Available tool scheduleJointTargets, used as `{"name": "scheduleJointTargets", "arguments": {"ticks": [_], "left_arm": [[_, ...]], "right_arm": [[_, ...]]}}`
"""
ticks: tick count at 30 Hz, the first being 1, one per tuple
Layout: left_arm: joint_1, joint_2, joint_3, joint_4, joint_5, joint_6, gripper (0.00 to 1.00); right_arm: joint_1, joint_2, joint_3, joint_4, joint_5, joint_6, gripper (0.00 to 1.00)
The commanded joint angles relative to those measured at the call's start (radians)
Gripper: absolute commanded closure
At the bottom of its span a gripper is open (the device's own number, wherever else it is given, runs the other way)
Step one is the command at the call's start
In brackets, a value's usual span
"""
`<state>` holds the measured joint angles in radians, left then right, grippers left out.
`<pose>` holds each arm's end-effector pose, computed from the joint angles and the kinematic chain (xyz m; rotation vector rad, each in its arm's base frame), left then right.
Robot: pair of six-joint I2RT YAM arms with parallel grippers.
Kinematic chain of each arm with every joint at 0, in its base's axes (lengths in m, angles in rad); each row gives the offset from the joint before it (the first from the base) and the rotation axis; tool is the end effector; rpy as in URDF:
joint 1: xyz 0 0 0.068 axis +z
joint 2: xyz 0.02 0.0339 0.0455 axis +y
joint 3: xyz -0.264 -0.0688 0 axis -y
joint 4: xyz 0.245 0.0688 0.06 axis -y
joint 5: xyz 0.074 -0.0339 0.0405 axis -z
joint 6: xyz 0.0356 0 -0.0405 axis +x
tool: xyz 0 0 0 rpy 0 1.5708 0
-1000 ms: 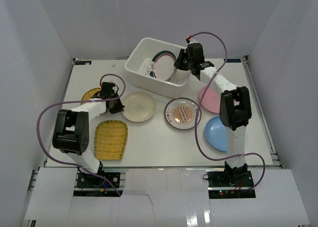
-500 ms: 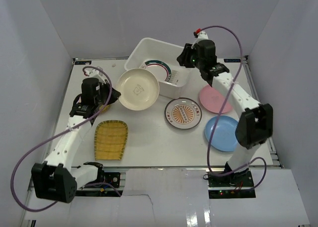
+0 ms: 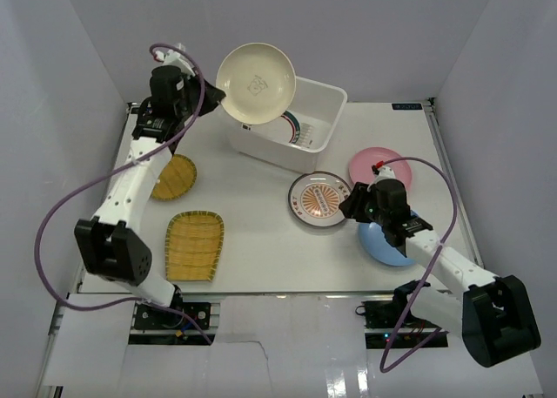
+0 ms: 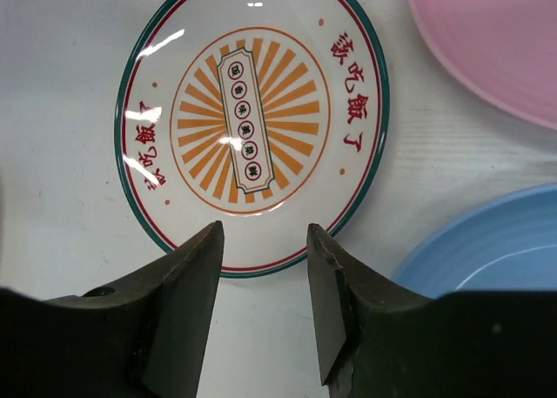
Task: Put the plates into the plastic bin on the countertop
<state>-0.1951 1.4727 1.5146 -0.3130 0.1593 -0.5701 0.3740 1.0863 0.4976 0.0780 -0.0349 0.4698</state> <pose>0.3340 -0.0718 0.4172 -0.2397 1.8781 -0.6761 0.2134 0.0851 0.2074 0.0802 2.1268 0.5445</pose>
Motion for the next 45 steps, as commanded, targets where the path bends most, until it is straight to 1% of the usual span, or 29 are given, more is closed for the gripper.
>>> {"name": "scheduleJointTargets", "arguments": {"ticks": [1,3,5,9,10,11,13,14,16,17,20,21,23,24,27,28,30,31,32,33,34,35,36,37,39,40,41,44,45], "left_arm": [[-0.026,0.151,0.147,0.011,-0.033,-0.011,1.00],[-0.038,0.273,0.215,0.006,-0.049,-0.001,1.00],[-0.046,0.351,0.315,-0.015,-0.049,0.007,1.00],[-0.073,0.576,0.524,-0.096,-0.070,0.039,1.00],[-0.079,0.610,0.612,-0.128,-0.073,0.044,1.00],[-0.084,0.642,0.652,-0.142,-0.070,0.050,1.00],[-0.099,0.725,0.722,-0.175,-0.078,0.061,1.00],[-0.105,0.744,0.758,-0.178,-0.079,0.062,0.98],[-0.113,0.779,0.766,-0.178,-0.076,0.062,0.88],[-0.115,0.785,0.765,-0.176,-0.076,0.061,0.75],[-0.115,0.791,0.757,-0.176,-0.072,0.059,0.54],[-0.115,0.788,0.759,-0.175,-0.066,0.061,0.42],[-0.115,0.764,0.763,-0.173,-0.060,0.072,0.29],[-0.115,0.752,0.766,-0.172,-0.057,0.078,0.20],[-0.115,0.678,0.759,-0.170,-0.050,0.111,0.08],[-0.115,0.651,0.747,-0.172,-0.040,0.124,0.07],[-0.115,0.539,0.692,-0.169,-0.043,0.154,0.06],[-0.113,0.490,0.593,-0.161,-0.062,0.164,0.06],[-0.104,0.433,0.517,-0.141,-0.073,0.167,0.06],[-0.092,0.297,0.419,-0.111,-0.079,0.155,0.06],[-0.077,0.228,0.206,-0.036,-0.079,0.133,0.05],[-0.031,0.160,0.105,-0.005,-0.063,0.109,0.05],[0.002,0.033,0.011,0.035,-0.052,0.049,0.05],[0.026,-0.026,-0.163,0.049,-0.050,0.026,0.05],[0.112,-0.133,-0.310,0.063,-0.072,-0.007,0.05],[0.134,-0.228,-0.373,0.054,-0.092,-0.014,0.05],[0.185,-0.268,-0.474,0.042,-0.115,-0.022,0.05],[0.291,-0.395,-0.632,0.005,-0.142,-0.045,0.05],[0.307,-0.419,-0.663,0.002,-0.197,-0.047,0.05]], "right_arm": [[-0.024,-0.080,-0.027,0.085,0.007,0.026,0.50],[-0.043,-0.060,-0.034,0.086,-0.025,0.024,0.45],[-0.049,-0.034,-0.031,0.085,-0.036,0.018,0.44],[-0.073,0.020,-0.019,0.086,-0.020,0.004,0.42],[-0.081,0.030,-0.013,0.086,-0.020,0.001,0.35],[-0.086,0.052,-0.008,0.088,-0.022,-0.002,0.31],[-0.098,0.072,0.005,0.091,-0.020,-0.005,0.28],[-0.101,0.089,0.007,0.095,-0.020,-0.005,0.24],[-0.103,0.112,0.021,0.101,-0.013,-0.014,0.24],[-0.104,0.144,0.027,0.101,-0.014,-0.017,0.24],[-0.107,0.220,0.053,0.103,-0.043,-0.031,0.25],[-0.107,0.236,0.052,0.118,-0.052,-0.027,0.26],[-0.110,0.276,0.056,0.138,-0.065,-0.019,0.29],[-0.112,0.290,0.059,0.157,-0.068,-0.014,0.30],[-0.112,0.339,0.065,0.187,-0.079,0.009,0.35],[-0.113,0.349,0.065,0.210,-0.079,0.026,0.38],[-0.113,0.380,0.062,0.229,-0.086,0.042,0.45],[-0.112,0.386,0.058,0.252,-0.091,0.052,0.57],[-0.113,0.392,0.044,0.261,-0.095,0.068,0.65],[-0.113,0.389,0.038,0.269,-0.100,0.075,0.75],[-0.112,0.380,0.029,0.275,-0.105,0.079,0.88],[-0.113,0.348,0.018,0.287,-0.106,0.085,0.91],[-0.113,0.322,-0.003,0.283,-0.112,0.086,0.92],[-0.113,0.260,-0.011,0.275,-0.115,0.086,0.92],[-0.110,0.183,-0.042,0.252,-0.152,0.078,0.92],[-0.109,0.099,-0.047,0.244,-0.180,0.078,0.92],[-0.101,0.059,-0.050,0.209,-0.227,0.078,0.92],[-0.074,-0.116,-0.031,0.142,-0.295,0.084,0.92],[-0.067,-0.158,-0.022,0.109,-0.310,0.089,0.92]]}}
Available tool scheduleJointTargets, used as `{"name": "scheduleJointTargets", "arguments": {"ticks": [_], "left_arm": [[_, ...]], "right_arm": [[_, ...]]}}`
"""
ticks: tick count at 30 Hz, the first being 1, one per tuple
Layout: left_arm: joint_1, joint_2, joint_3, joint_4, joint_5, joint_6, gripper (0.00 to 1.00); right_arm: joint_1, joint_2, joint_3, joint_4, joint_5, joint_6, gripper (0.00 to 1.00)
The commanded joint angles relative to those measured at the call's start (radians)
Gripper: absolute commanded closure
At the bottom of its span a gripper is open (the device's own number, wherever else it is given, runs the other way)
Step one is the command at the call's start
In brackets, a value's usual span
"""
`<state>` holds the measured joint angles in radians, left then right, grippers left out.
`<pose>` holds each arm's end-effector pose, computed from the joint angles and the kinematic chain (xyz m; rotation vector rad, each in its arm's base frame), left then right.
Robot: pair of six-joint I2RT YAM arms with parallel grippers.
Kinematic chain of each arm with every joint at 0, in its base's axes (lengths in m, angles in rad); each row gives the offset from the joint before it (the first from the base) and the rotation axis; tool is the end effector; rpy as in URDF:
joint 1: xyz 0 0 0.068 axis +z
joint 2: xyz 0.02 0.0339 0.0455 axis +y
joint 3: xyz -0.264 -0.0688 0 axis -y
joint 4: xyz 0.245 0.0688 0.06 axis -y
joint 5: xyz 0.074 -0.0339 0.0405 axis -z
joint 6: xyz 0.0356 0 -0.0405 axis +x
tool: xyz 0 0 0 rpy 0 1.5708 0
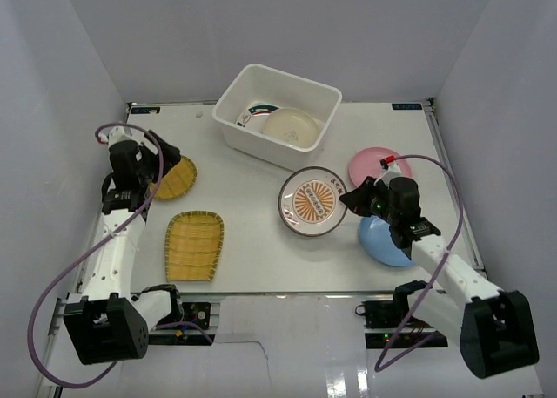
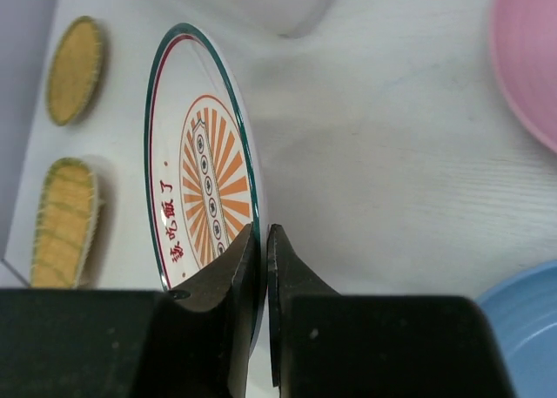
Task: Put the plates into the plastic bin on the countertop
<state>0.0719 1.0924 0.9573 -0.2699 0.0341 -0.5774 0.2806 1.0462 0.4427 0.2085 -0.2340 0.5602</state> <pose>0.2495 0.0168 0.3311 -0.6146 1.8964 -0.3616 0.2128 0.0699 0.2106 0.1255 2.0337 0.7705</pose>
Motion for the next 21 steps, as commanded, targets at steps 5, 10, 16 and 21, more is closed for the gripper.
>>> {"name": "scheduleJointTargets", "arguments": {"ticks": [5,10,16,21], "left_arm": [[0.109,-0.080,-0.219,-0.019,-0.165,-0.076,0.05],[0.224,-0.002,-0.255,0.058,-0.126,-0.122,0.05],[0.339,0.135,-0.298,0.196,0.045,-0.205,0.04],[0.350,0.309,-0.252,0.239,0.082,-0.202,0.04]], "right_arm": [[0.043,-0.245,0.201,-0.055,-0.174,0.035,0.92],[0.045,-0.025,0.424,0.050,-0.142,0.044,0.92],[0.042,0.383,0.813,0.042,-0.016,0.020,0.92],[0.040,0.679,1.094,-0.007,0.028,0.023,0.92]]}}
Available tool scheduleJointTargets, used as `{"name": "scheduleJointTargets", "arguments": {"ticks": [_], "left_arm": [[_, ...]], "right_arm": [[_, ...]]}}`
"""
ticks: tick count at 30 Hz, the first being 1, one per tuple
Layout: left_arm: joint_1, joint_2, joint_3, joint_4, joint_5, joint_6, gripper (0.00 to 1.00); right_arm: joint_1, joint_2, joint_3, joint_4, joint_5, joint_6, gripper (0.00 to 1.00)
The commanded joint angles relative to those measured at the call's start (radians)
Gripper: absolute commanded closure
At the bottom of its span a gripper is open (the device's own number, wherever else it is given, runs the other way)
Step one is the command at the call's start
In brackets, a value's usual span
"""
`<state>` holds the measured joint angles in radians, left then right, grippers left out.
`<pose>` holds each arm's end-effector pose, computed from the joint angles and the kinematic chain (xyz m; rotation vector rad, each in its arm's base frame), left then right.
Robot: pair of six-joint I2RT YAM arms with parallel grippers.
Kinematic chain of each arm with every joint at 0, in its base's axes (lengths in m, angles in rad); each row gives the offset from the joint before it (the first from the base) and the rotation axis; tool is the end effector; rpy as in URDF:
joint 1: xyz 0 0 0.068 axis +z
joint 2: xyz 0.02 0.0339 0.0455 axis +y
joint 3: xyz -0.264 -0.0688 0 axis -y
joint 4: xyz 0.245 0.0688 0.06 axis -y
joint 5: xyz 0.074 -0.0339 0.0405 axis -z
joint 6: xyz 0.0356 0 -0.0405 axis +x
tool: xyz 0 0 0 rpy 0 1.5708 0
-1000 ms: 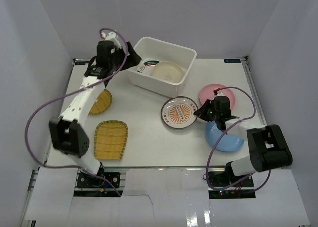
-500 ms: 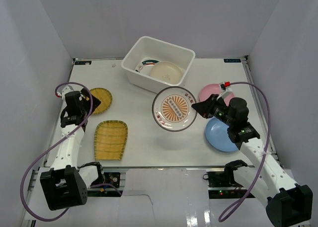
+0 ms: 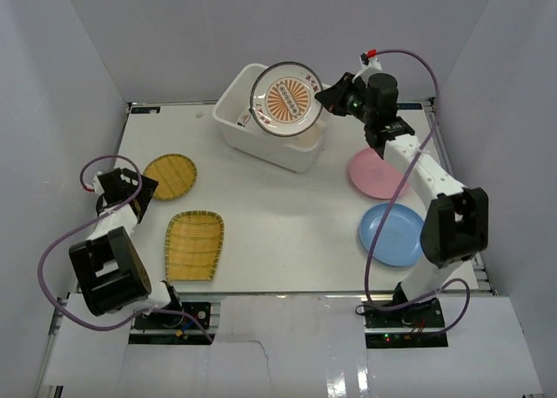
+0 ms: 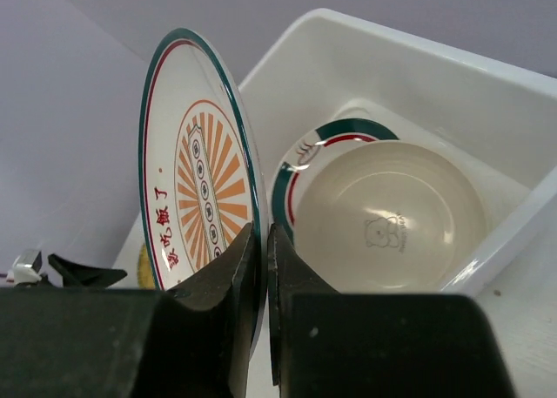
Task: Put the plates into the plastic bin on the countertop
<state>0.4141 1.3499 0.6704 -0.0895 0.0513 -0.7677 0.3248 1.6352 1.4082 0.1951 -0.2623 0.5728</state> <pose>0.2472 0.1066 0.1876 -1.2882 1.9661 -0.2346 0.3738 0.1356 0.3768 -0.0052 1.6776 0.8971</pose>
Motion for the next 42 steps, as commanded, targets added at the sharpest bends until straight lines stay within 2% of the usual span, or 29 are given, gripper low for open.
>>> {"name": "scheduleJointTargets", "arguments": {"ticks": [1,3,7,10,11,14,15,17,18,19,21,22,23,27,30,35,38,42], "left_arm": [[0.009,0.075,0.050,0.062,0.070,-0.007,0.04],[0.008,0.118,0.064,0.069,0.084,-0.004,0.05],[0.009,0.198,0.064,0.141,0.140,-0.008,0.10],[0.008,0.245,0.063,0.183,0.162,-0.013,0.14],[0.009,0.261,0.063,0.198,0.159,-0.013,0.17],[0.009,0.281,0.057,0.217,0.150,-0.012,0.29],[0.009,0.284,0.055,0.220,0.144,-0.015,0.37],[0.009,0.282,0.051,0.229,0.139,-0.015,0.43],[0.009,0.281,0.049,0.231,0.137,-0.016,0.49],[0.008,0.279,0.049,0.234,0.130,-0.018,0.64],[0.009,0.269,0.046,0.241,0.140,-0.036,0.78],[0.008,0.262,0.046,0.247,0.160,-0.042,0.93],[0.009,0.255,0.046,0.254,0.166,-0.059,0.98],[0.008,0.177,0.034,0.267,0.200,-0.077,1.00],[0.008,0.068,0.009,0.278,0.232,-0.097,1.00],[-0.027,-0.148,-0.049,0.309,0.317,-0.197,1.00],[-0.124,-0.269,-0.055,0.300,0.295,-0.202,1.00],[-0.198,-0.348,-0.005,0.258,0.249,-0.177,1.00]], "right_arm": [[-0.004,0.124,0.156,-0.002,0.086,0.010,0.92],[-0.006,0.202,0.224,-0.032,0.106,0.002,0.92],[-0.009,0.270,0.256,-0.059,0.115,-0.002,0.87],[-0.010,0.269,0.239,-0.057,0.103,-0.002,0.70],[-0.010,0.264,0.232,-0.059,0.095,-0.002,0.55],[-0.009,0.212,0.210,-0.063,0.046,0.002,0.33],[-0.006,0.195,0.196,-0.065,0.034,0.002,0.30],[0.003,0.114,0.112,-0.046,0.000,0.010,0.24],[0.025,0.082,0.066,-0.027,-0.005,0.012,0.23],[0.040,0.045,0.014,0.018,-0.005,0.013,0.23],[0.109,-0.061,-0.165,0.065,0.003,0.010,0.22],[0.143,-0.096,-0.231,0.090,0.024,0.012,0.22],[0.176,-0.159,-0.376,0.160,0.037,0.034,0.22],[0.406,-0.225,-0.631,0.317,0.106,0.133,0.21],[0.546,-0.186,-0.705,0.400,0.181,0.202,0.17],[0.681,0.058,-0.622,0.464,0.129,0.289,0.17],[0.730,0.196,-0.522,0.477,0.104,0.323,0.17],[0.787,0.337,-0.419,0.478,0.100,0.355,0.21]]}}
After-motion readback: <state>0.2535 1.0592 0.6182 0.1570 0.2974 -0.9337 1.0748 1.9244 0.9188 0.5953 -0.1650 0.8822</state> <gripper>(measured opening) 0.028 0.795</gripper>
